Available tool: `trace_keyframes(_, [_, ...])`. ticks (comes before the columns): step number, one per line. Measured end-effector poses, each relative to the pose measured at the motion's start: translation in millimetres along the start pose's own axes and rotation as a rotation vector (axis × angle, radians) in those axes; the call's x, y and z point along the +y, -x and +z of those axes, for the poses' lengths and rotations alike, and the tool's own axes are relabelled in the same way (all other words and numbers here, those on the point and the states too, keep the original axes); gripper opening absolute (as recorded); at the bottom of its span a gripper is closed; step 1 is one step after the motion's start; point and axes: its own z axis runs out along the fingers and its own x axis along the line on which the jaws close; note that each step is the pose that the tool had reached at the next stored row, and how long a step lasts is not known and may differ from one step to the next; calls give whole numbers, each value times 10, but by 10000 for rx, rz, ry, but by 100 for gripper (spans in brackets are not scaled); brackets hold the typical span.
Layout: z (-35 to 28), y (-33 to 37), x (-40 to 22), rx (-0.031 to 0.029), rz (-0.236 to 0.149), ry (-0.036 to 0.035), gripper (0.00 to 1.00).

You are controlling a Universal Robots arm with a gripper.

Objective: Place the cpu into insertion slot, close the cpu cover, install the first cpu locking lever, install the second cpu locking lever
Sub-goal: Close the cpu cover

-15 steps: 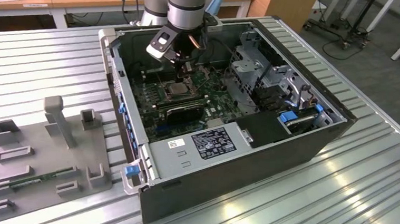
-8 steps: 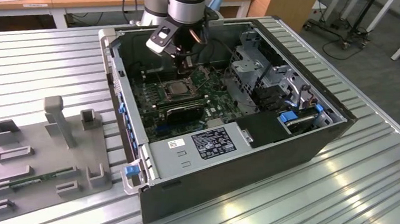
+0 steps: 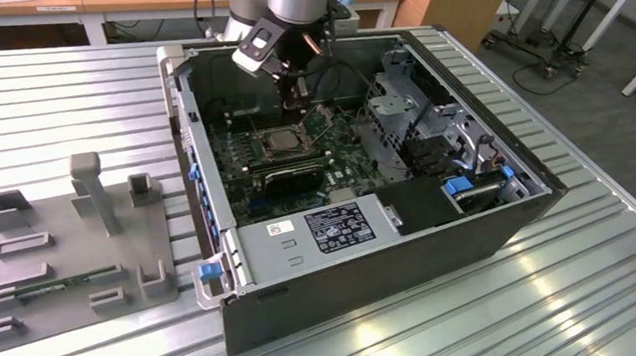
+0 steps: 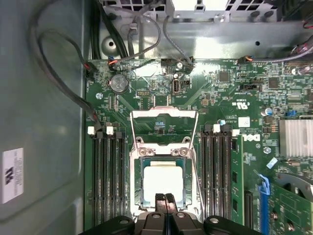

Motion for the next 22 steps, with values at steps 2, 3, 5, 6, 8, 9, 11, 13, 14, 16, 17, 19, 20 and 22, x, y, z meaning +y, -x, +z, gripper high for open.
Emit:
trace_keyframes(2, [-44, -1, 2, 0, 0, 0, 11])
trace_keyframes(3, [-63, -1, 3, -2, -1, 0, 11])
trace_keyframes(5, [-94, -2, 4, 0, 0, 0, 11])
trace_keyframes(6, [-107, -2, 4, 0, 0, 0, 11])
trace_keyframes(8, [-129, -3, 5, -1, 0, 0, 11])
trace_keyframes(9, [-139, -3, 5, -1, 0, 0, 11])
trace_keyframes(11, [-155, -3, 6, -1, 0, 0, 11])
trace_keyframes(13, [-155, -3, 6, 1, 0, 1, 11])
trace_keyframes(14, [-155, -3, 6, 2, 0, 1, 11])
trace_keyframes(16, [-156, -3, 6, 0, 0, 0, 11])
trace_keyframes(17, [-156, -3, 6, 0, -1, 0, 11])
trace_keyframes(19, [-156, -3, 7, 0, -1, 0, 11])
trace_keyframes(20, [-157, -3, 10, -1, -2, -1, 11])
trace_keyframes(22, [-156, -3, 20, -2, 0, -1, 11])
